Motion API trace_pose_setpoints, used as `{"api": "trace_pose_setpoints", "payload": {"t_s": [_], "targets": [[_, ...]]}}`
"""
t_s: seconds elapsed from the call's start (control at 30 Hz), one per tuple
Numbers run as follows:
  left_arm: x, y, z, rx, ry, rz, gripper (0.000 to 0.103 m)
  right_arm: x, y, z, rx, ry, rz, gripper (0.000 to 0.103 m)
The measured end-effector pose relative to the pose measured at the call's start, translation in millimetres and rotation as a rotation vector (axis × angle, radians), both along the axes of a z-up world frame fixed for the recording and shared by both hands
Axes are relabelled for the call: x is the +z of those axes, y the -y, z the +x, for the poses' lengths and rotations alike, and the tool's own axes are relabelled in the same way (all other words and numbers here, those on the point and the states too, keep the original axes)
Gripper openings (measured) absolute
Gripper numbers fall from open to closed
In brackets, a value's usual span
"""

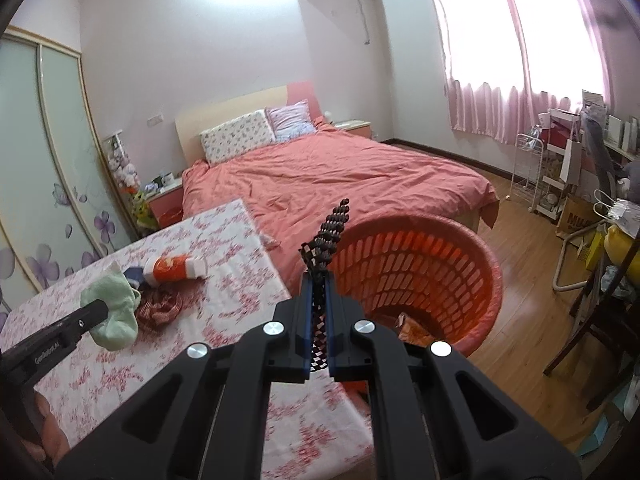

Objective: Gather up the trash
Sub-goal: 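Carry the mesh pad and green sock over the orange basket and release them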

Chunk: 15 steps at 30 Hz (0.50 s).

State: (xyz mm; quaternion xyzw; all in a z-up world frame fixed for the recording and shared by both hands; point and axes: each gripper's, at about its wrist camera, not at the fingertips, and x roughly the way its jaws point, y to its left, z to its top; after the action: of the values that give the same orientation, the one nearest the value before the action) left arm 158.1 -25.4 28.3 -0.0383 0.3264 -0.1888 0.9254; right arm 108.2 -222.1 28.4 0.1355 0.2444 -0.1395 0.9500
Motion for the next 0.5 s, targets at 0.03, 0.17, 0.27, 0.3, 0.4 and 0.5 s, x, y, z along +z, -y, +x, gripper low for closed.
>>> {"api": "trace_pose_setpoints", "payload": {"t_s": [0.03, 0.17, 0.27, 0.3, 0.4, 0.5], "targets": [[0, 4, 0, -0.008, 0.002, -0.002, 0.019, 2, 5, -1, -0.009, 0.008, 0.000, 0.007], [3, 29, 1, -0.056, 0.014, -0.016, 0.019, 6, 23, -5, -0.042, 0.036, 0.003, 0.007], [4, 46, 2, -0.089, 0.021, -0.020, 0.019, 8, 37, -5, -0.066, 0.053, 0.010, 0.007], [4, 53, 3, -0.101, 0.022, -0.022, 0.019, 8, 42, -5, -0.075, 0.058, 0.015, 0.007], [4, 73, 6, -0.139, 0.024, -0.027, 0.019, 6, 56, -5, -0.090, 0.067, 0.027, 0.007], [2, 90, 7, -0.175, 0.026, -0.027, 0.019, 3, 67, -4, -0.101, 0.070, 0.034, 0.007]]}}
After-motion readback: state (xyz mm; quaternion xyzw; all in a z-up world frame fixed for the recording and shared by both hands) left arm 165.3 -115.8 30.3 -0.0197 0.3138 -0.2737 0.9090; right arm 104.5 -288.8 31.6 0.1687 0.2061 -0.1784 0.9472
